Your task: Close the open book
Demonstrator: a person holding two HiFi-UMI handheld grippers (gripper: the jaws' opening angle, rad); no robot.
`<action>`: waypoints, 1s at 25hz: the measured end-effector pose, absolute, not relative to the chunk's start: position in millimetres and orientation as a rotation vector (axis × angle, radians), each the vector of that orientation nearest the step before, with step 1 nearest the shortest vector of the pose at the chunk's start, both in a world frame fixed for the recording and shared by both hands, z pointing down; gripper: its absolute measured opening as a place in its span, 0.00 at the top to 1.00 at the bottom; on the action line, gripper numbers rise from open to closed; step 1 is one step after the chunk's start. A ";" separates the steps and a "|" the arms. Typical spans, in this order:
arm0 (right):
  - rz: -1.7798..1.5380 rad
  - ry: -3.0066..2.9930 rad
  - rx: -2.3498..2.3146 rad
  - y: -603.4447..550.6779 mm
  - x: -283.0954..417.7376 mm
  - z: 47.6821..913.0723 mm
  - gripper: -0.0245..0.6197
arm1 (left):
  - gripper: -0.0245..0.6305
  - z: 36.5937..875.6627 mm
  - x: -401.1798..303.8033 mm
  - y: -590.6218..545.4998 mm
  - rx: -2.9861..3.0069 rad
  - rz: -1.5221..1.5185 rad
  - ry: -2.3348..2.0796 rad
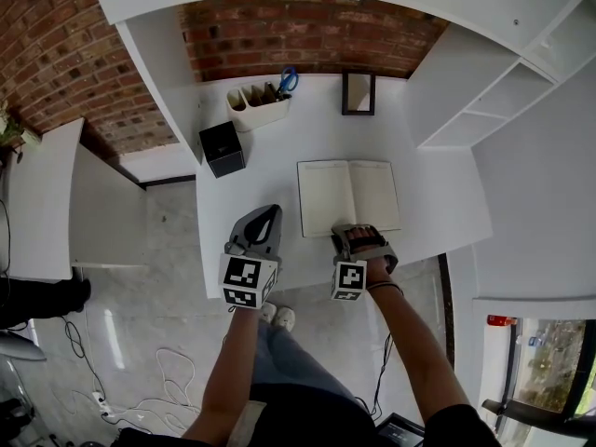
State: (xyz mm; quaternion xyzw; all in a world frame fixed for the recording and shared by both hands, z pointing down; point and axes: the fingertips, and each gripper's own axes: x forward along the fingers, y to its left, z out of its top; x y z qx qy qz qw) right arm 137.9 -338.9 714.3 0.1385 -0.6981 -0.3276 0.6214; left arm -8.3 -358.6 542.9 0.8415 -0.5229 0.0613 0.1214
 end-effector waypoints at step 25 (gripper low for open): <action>-0.170 -2.139 1.130 -359.0 158.3 631.2 0.93 | 0.95 550.1 -1.5 -359.0 2.457 0.200 -1.500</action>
